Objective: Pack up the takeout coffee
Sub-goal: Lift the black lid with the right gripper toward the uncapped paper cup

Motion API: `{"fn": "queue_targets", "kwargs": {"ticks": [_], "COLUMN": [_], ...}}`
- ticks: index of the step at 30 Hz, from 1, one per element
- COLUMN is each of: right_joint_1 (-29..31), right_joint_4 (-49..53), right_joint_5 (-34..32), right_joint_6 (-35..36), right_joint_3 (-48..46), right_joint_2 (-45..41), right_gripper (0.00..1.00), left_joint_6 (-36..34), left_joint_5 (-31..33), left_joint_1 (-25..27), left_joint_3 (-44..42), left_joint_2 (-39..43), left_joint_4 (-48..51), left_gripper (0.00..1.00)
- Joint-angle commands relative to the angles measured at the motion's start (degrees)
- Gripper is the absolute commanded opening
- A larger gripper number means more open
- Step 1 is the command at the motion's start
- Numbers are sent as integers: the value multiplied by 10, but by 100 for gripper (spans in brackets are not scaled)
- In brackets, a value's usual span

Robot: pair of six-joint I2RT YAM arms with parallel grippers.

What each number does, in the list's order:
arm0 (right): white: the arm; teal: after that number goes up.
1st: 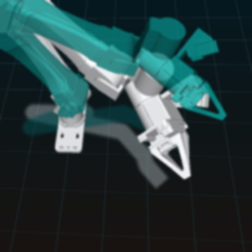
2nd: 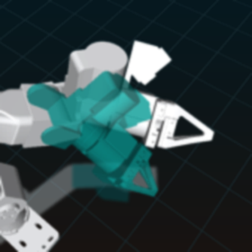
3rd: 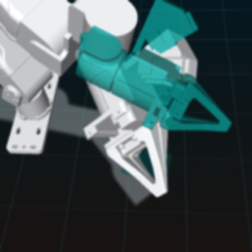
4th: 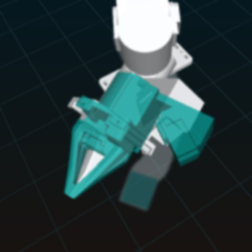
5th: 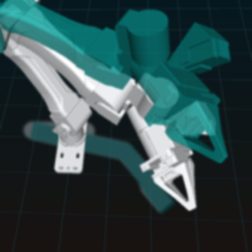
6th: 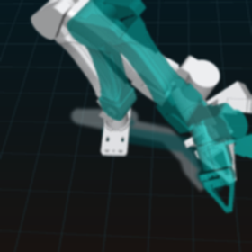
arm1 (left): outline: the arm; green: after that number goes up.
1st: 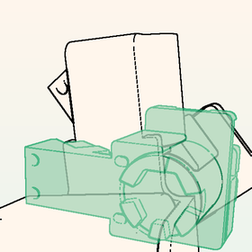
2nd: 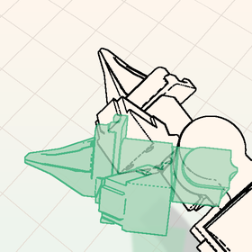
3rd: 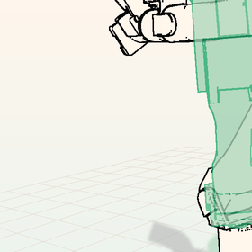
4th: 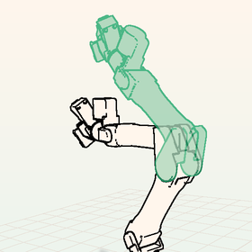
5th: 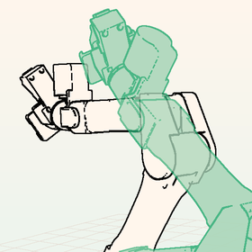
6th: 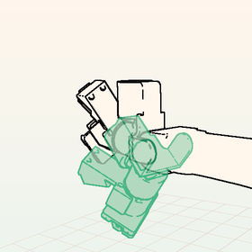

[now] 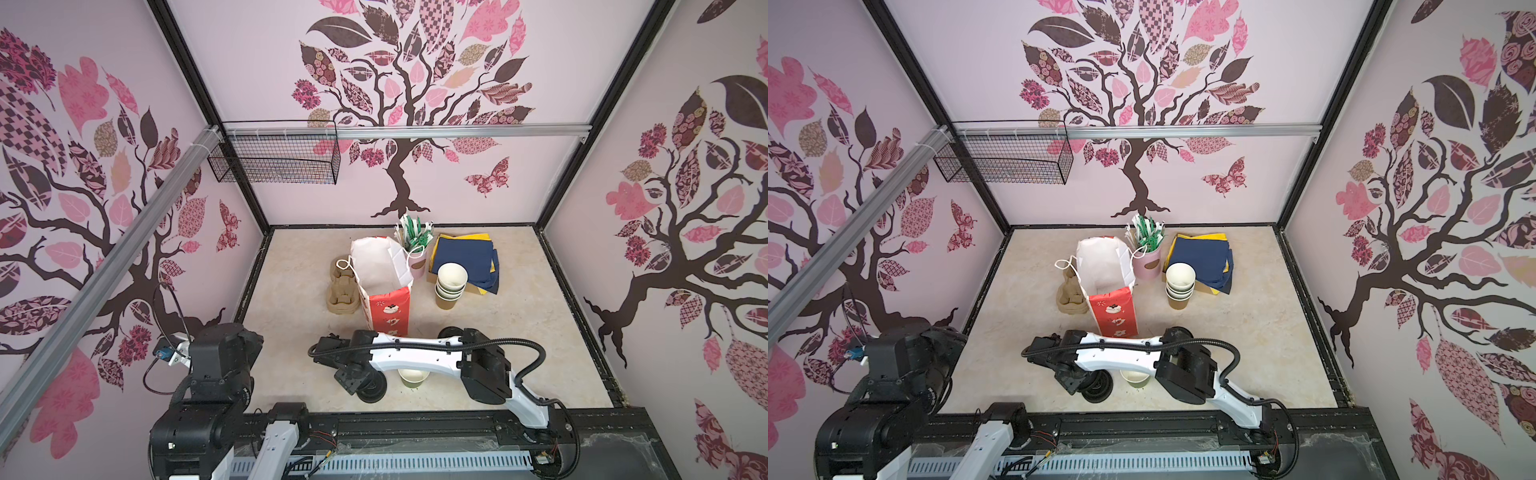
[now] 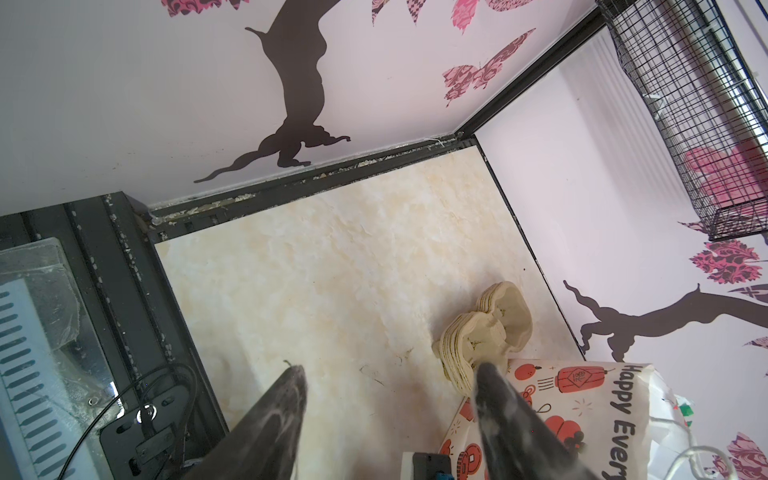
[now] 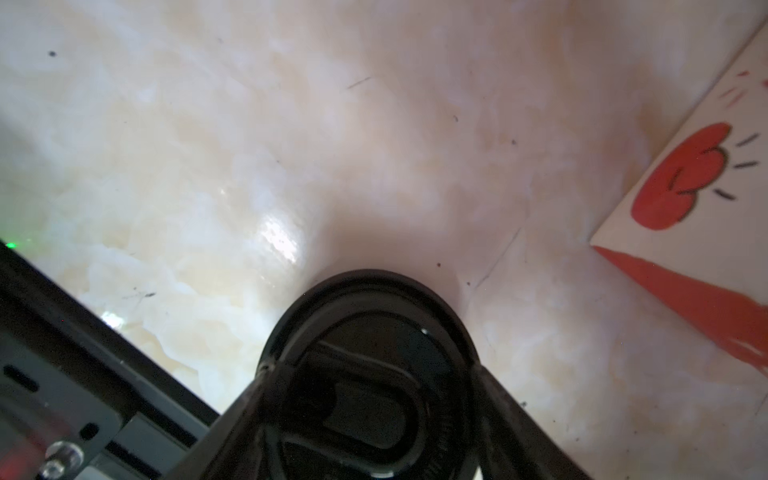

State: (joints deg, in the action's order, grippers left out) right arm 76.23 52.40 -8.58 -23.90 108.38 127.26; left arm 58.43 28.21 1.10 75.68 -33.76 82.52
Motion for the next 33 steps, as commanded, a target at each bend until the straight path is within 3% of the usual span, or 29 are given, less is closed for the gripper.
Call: {"fn": "queue_targets", "kwargs": {"ticks": [1, 11, 21, 26, 33], "right_joint_1": [2, 3, 3, 3, 3], "right_joint_4": [-50, -118, -188, -240, -275], "right_joint_5": [9, 29, -91, -99, -115], "right_joint_6": [12, 45, 42, 59, 59], "right_joint_3": [-34, -217, -452, -530, -566], "right_joint_2": [-103, -319, -538, -576, -571], "right_gripper": [70, 70, 70, 71, 71], "left_joint_6": [-7, -19, -62, -101, -114], "left_joint_5": [4, -18, -121, -186, -200], "left_joint_1": [-2, -3, -2, -2, -2], "left_joint_3": [-12, -49, -126, -159, -171], "left_joint_2": [-2, 2, 25, 12, 3], "left_joint_4": [-7, -21, -67, -89, -91], "left_gripper": [67, 68, 69, 69, 70]}}
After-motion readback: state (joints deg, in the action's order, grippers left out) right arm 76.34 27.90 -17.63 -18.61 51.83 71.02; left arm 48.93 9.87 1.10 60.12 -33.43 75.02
